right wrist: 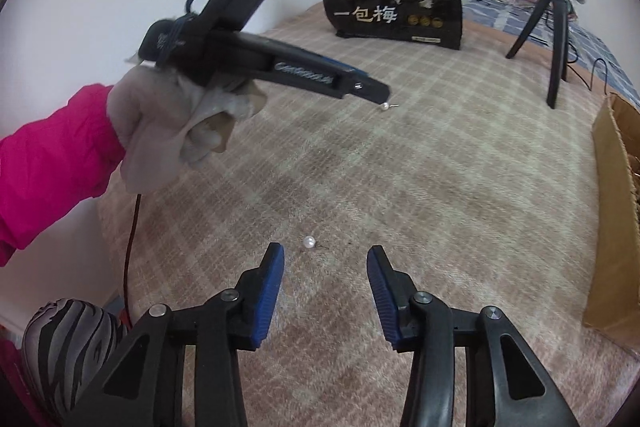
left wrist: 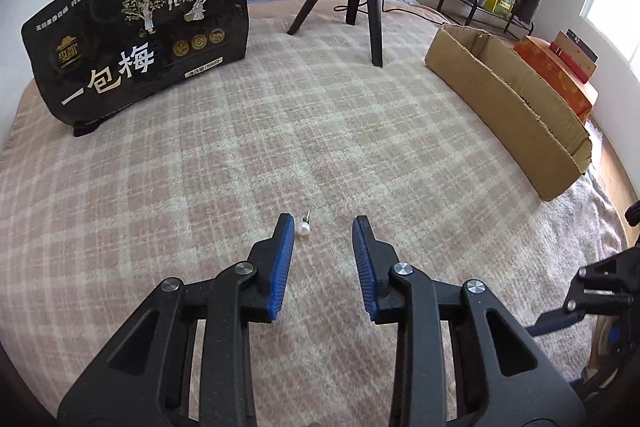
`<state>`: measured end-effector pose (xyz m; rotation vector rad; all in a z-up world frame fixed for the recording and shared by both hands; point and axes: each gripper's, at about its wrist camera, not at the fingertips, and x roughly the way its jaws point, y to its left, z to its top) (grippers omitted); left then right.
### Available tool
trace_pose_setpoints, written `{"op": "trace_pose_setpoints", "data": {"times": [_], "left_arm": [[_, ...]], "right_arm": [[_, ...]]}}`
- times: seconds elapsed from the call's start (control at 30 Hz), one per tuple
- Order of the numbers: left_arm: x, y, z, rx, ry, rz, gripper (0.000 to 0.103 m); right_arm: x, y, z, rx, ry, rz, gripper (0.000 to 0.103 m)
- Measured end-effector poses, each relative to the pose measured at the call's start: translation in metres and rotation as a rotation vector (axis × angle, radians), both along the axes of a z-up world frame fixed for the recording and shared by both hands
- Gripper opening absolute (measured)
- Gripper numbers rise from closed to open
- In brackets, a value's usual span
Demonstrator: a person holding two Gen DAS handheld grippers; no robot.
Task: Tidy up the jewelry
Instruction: 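Grasp the pearl earring with the left tool while the right tool grasps another earring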
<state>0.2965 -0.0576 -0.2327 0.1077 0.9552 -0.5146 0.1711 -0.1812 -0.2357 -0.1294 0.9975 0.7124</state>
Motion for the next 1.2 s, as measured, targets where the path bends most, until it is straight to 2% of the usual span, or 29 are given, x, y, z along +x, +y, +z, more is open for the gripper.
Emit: {"op": "trace_pose_setpoints", "data": {"times": [0.13,0.17,0.2,0.3,0.43,0.63,0.77,0.9,1.03,1.2], "left_arm": [[0.006,-0.001,-0.004,0.001,-0.004,0.002,0.03],[0.008,-0.001,-0.005,0.0,-0.005,0.002,0.03],[0.009,-0.001,-0.006,-0.001,-0.006,0.003,0.03],[0.011,0.0,-0.01,0.0,-0.007,0.001,0.03],[0.013,0.0,-0.015,0.007,-0.002,-0.003,0.03],[0.012,-0.002,-0.021,0.021,-0.006,-0.013,0.03],[0.012,-0.005,-0.026,0.035,-0.005,-0.021,0.03],[0.014,-0.007,-0.027,0.039,-0.007,-0.025,0.021],[0.014,-0.012,-0.027,0.052,-0.014,-0.042,0.007],[0.01,-0.014,-0.026,0.073,-0.04,-0.044,0.007]], "right_arm": [[0.004,0.011,-0.009,-0.017,0.007,0.014,0.045],[0.006,0.013,-0.011,-0.02,0.011,0.016,0.043],[0.007,0.015,-0.013,-0.022,0.019,0.022,0.036],[0.009,0.021,-0.02,-0.036,0.032,0.03,0.035],[0.01,0.028,-0.024,-0.071,0.021,0.028,0.035],[0.011,0.034,-0.025,-0.102,0.007,0.031,0.026],[0.006,0.035,-0.025,-0.122,-0.004,0.047,0.024],[0.006,0.034,-0.025,-0.116,-0.003,0.042,0.02],[0.005,0.032,-0.025,-0.109,-0.003,0.038,0.015],[0.007,0.028,-0.025,-0.084,0.0,0.032,0.011]]}}
